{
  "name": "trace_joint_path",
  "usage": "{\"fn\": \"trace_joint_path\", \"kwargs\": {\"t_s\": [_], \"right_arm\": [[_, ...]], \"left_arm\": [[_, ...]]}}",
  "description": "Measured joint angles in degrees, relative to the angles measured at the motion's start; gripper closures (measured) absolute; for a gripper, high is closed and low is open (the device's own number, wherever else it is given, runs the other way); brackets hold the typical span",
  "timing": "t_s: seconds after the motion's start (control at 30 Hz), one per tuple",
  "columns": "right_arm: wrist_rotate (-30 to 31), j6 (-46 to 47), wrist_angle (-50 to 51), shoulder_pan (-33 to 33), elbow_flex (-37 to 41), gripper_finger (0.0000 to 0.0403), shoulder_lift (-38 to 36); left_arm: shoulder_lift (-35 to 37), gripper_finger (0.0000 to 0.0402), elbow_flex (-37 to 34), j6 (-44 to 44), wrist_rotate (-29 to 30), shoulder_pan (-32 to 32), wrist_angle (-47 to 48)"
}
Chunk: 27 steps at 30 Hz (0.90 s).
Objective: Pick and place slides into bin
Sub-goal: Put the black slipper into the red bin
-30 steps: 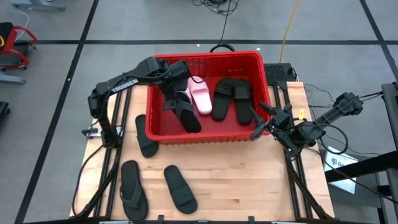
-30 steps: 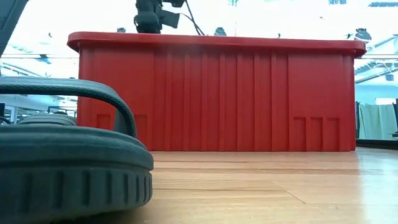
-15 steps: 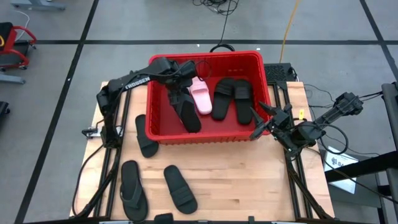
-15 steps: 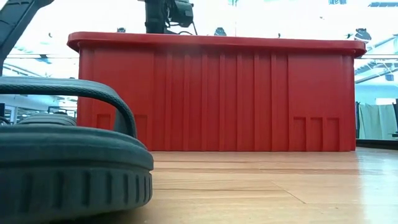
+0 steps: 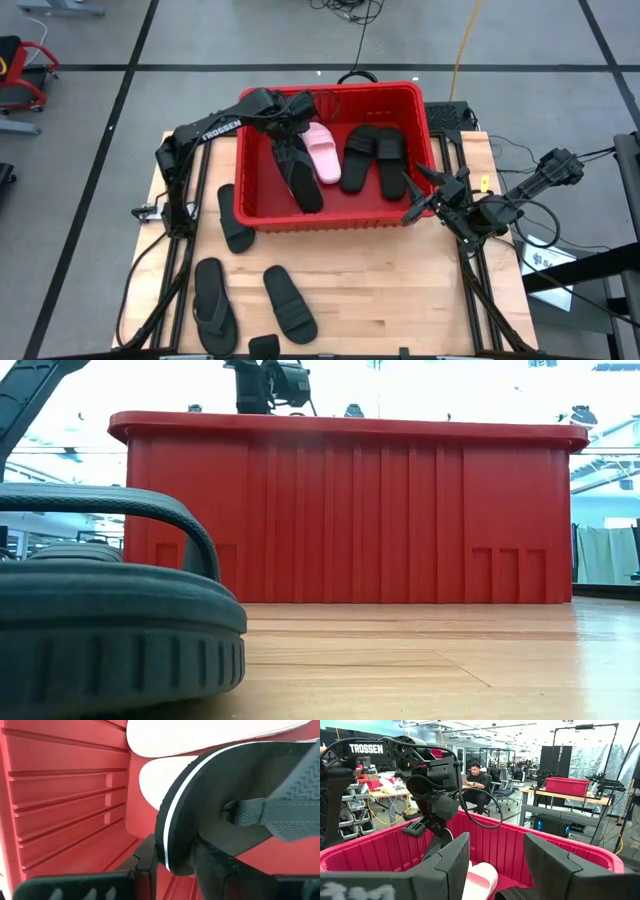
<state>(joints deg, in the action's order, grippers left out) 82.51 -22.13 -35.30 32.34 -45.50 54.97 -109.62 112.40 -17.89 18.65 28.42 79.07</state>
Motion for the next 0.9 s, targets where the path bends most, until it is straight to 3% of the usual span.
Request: {"fn": "trace_joint_path", "kwargs": {"t_s": [0.47, 0.73, 0.9], "right_arm": [[0.0, 0.0, 0.0, 0.0, 0.0, 0.0227, 0.0], [0.0, 0.0, 0.0, 0.0, 0.0, 0.0227, 0.0], [0.0, 0.0, 0.0, 0.0, 0.0, 0.0227, 0.0]], "left_arm": [[0.0, 0.0240, 0.0, 0.3, 4.9, 0.0, -4.5], [0.1, 0.0236, 0.0, 0.2, 4.8, 0.0, -6.7], [0.1, 0.0240, 0.1, 5.4, 2.1, -0.3, -4.2]]}}
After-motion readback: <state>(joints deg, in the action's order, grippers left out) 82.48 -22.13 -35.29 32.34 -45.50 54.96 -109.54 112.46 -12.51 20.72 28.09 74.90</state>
